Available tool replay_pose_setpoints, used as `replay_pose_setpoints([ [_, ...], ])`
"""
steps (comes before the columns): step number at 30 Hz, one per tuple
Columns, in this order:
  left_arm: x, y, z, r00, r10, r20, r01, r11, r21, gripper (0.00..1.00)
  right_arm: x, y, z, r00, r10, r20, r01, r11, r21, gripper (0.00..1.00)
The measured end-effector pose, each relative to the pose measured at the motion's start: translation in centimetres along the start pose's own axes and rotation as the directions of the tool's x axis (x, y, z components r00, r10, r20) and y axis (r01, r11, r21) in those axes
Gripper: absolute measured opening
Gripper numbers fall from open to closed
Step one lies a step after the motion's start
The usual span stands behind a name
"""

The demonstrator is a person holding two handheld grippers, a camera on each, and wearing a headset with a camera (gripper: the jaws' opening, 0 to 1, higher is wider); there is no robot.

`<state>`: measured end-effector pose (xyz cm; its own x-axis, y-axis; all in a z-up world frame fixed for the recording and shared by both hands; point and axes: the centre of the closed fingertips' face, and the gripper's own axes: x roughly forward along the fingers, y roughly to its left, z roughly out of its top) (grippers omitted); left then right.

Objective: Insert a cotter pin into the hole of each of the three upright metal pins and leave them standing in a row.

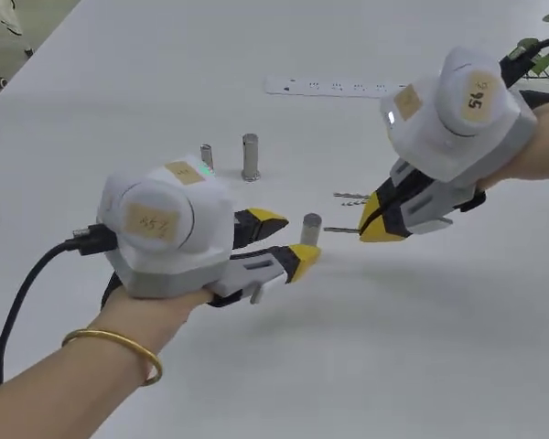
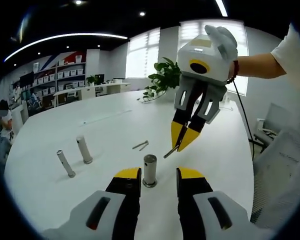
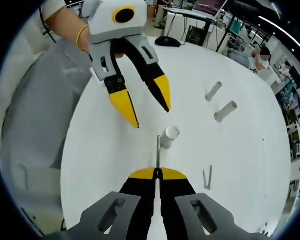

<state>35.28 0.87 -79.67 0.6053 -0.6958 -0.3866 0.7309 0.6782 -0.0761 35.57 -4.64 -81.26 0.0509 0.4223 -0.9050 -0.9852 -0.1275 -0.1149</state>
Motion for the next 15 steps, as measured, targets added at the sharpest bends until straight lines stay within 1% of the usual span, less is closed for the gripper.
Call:
replay_pose_setpoints([
  [4,0.7,0.6,-0.3,0.9999,0.007,-0.013,-0.007,1.0,0.0,0.27,0.4,-0.4,-0.4,0.9998,-0.008,-0.017,0.007,1.0,-0.009,0.02],
  [7,1.1,0.9,-0.5,0.9997,0.011,-0.021,-0.012,1.0,-0.006,0.27,0.6,-0.6,-0.6,0.9998,-0.005,-0.022,0.004,1.0,-0.008,0.02],
  [9,1.4,0.9,-0.5,0.9997,0.012,-0.02,-0.013,1.0,-0.013,0.27,0.7,-0.9,-0.8,0.9994,-0.01,-0.032,0.009,1.0,-0.014,0.03],
  [12,1.8,0.8,-0.7,0.9997,0.008,-0.024,-0.008,1.0,-0.016,0.27,0.8,-1.2,-0.8,0.9996,-0.011,-0.028,0.011,1.0,-0.01,0.03],
  [15,2.3,0.9,-1.0,0.9992,0.004,-0.04,-0.004,1.0,-0.008,0.26,1.0,-1.3,-0.9,0.9995,-0.011,-0.031,0.01,1.0,-0.016,0.03],
])
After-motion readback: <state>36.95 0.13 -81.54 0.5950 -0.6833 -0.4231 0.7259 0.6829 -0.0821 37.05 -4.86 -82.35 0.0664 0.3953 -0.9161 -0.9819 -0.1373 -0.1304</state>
